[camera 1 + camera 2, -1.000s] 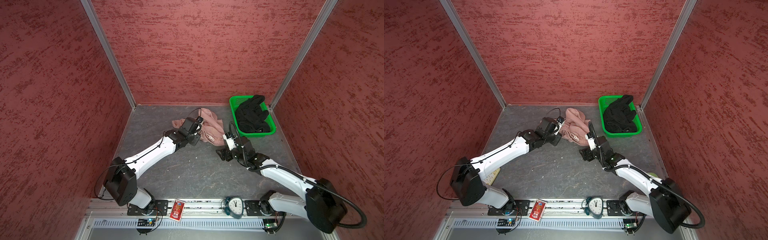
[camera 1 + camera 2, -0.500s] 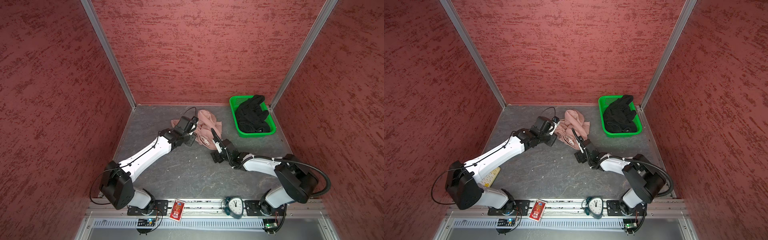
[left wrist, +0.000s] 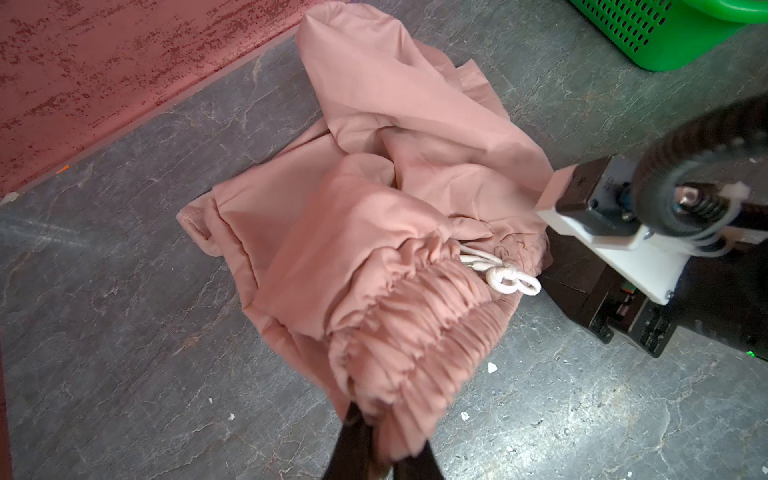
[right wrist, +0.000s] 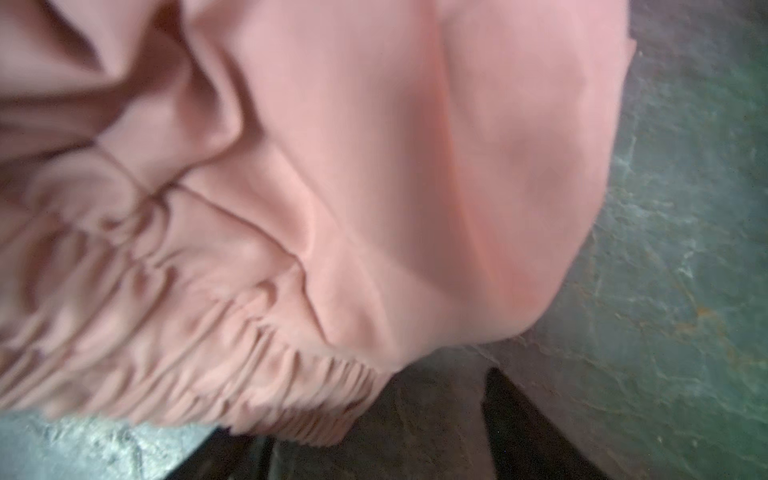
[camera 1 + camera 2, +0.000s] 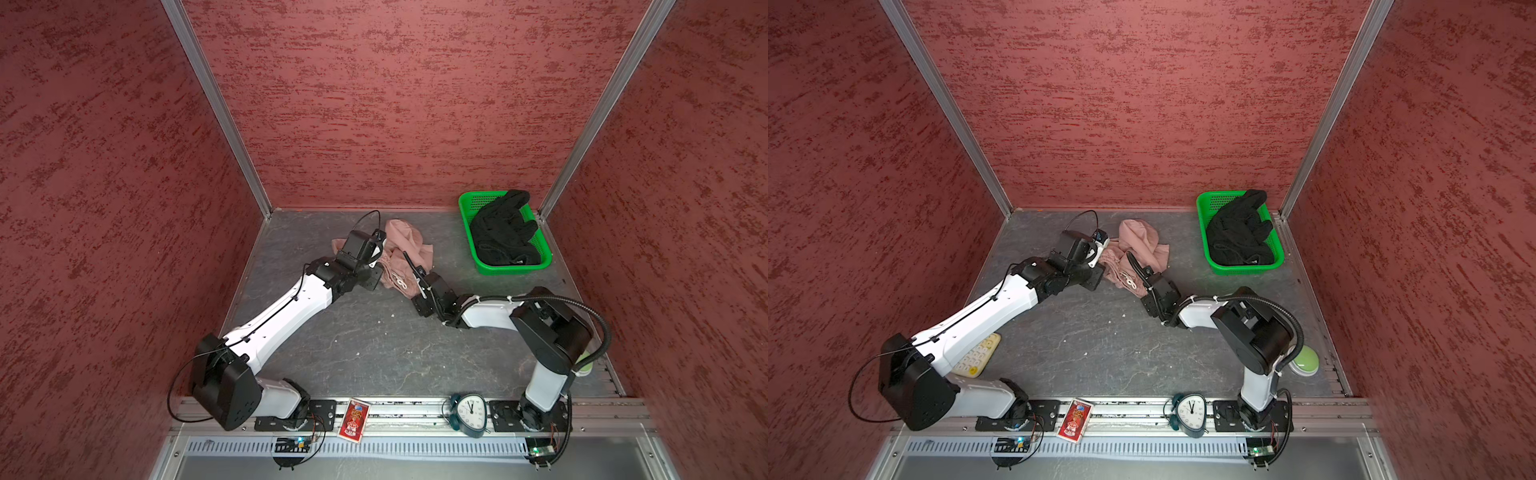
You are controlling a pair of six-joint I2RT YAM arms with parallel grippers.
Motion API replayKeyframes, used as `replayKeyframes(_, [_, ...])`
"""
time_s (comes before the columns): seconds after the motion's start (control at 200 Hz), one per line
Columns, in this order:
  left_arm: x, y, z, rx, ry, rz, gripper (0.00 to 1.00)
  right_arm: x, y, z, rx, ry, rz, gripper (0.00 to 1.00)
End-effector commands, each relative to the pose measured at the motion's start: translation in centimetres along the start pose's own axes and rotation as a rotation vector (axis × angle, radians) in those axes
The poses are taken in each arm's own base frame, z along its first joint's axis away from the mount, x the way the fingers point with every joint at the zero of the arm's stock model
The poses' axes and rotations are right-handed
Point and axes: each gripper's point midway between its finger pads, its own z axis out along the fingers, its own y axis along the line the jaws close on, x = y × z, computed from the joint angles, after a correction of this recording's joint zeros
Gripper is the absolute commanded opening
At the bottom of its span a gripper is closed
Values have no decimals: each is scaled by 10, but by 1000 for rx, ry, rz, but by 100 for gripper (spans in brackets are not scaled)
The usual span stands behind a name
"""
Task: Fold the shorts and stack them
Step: 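Lift the waistband with both grippers and stretch it apart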
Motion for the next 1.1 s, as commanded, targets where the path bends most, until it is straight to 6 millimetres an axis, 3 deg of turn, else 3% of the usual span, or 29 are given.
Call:
replayKeyframes(0.0, [-3,8,-3,1,-19,-39,0,-12,8,0,-28,-33,33,55])
replayKeyframes(0.12, [-4,24,-9,-44,-8,-66,0,-25,10,-12,-60,-56,98,20])
replayKeyframes(0.195, [-5,35,-14,-82,-1,-91,0,-41,10,-23,-70,-66,112,7])
replayKeyframes(0.26, [-7,42,-18,-105,-1,-108,0,-52,3,-34,-44,-68,109,1])
replayKeyframes(0.426, [-17,55,-40,-165,0,-119,0,-82,-21,-71,39,-108,70,0])
replayKeyframes(0.616, [-34,74,-84,-241,-9,-107,1,-126,-56,-127,110,-192,52,0])
replayKeyframes(0.776, [-72,85,-131,-271,-114,-81,0,-184,-77,-213,122,-355,77,0])
replayKeyframes(0.867, [-97,83,-161,-253,-189,-54,0,-203,-82,-259,94,-430,87,0])
replayKeyframes(0.942, [-113,71,-189,-227,-256,12,0,-210,-80,-283,54,-465,66,0])
replayKeyframes(1.007, [-121,55,-211,-204,-314,99,0,-214,-79,-303,23,-472,47,0])
replayKeyframes(1.097, [-124,53,-246,-251,-381,125,0,-215,-85,-333,21,-475,27,0])
